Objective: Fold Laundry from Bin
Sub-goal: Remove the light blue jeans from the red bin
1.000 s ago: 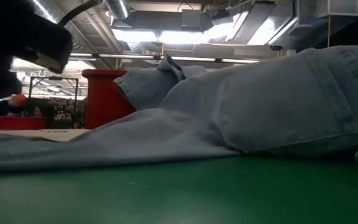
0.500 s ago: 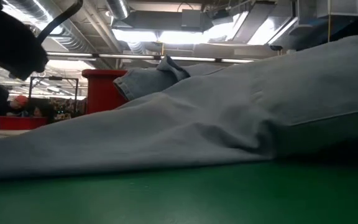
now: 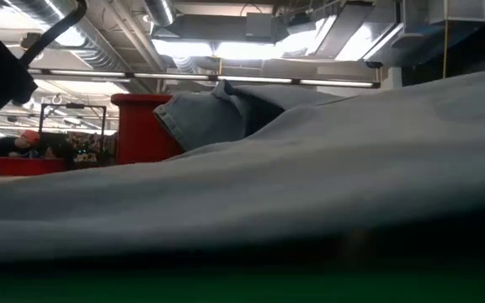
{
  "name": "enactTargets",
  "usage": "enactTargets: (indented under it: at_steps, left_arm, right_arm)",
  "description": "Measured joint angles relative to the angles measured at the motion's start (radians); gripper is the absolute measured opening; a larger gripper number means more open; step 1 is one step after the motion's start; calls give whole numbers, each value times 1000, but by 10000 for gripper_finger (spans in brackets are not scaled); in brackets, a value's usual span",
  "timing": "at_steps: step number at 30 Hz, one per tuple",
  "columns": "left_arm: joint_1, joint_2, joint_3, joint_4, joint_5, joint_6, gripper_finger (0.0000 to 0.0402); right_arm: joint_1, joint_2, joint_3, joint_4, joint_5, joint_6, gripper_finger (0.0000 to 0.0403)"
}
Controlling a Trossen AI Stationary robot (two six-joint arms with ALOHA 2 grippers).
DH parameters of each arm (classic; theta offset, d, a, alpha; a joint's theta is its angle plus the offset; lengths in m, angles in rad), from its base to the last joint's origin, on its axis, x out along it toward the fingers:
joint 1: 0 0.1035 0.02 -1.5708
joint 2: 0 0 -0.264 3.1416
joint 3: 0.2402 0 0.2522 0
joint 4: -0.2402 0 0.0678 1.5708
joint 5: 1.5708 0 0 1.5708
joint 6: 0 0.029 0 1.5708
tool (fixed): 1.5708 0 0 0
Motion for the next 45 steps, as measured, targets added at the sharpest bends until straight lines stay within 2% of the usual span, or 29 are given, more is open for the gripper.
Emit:
enactTargets:
  at_steps: [18, 24, 28, 32, 38, 45]
  left_arm:
    - [-2, 0, 0, 8, 20, -2, 41]
    - [-3, 0, 0, 11, 25, -2, 44]
    - [-3, 0, 0, 11, 24, -4, 44]
    - [-3, 0, 0, 11, 23, -4, 44]
    - [-3, 0, 0, 12, 23, -9, 44]
    - [8, 0, 0, 13, 34, -31, 44]
  right_arm:
    - [0, 1, 0, -2, 13, 22, 9]
    - [0, 1, 0, -6, 7, 22, 72]
    - [0, 1, 0, -7, 44, 21, 127]
    - [0, 1, 0, -6, 65, 20, 164]
    - [0, 1, 0, -4, 77, 20, 183]
    - [0, 1, 0, 19, 181, -30, 182]
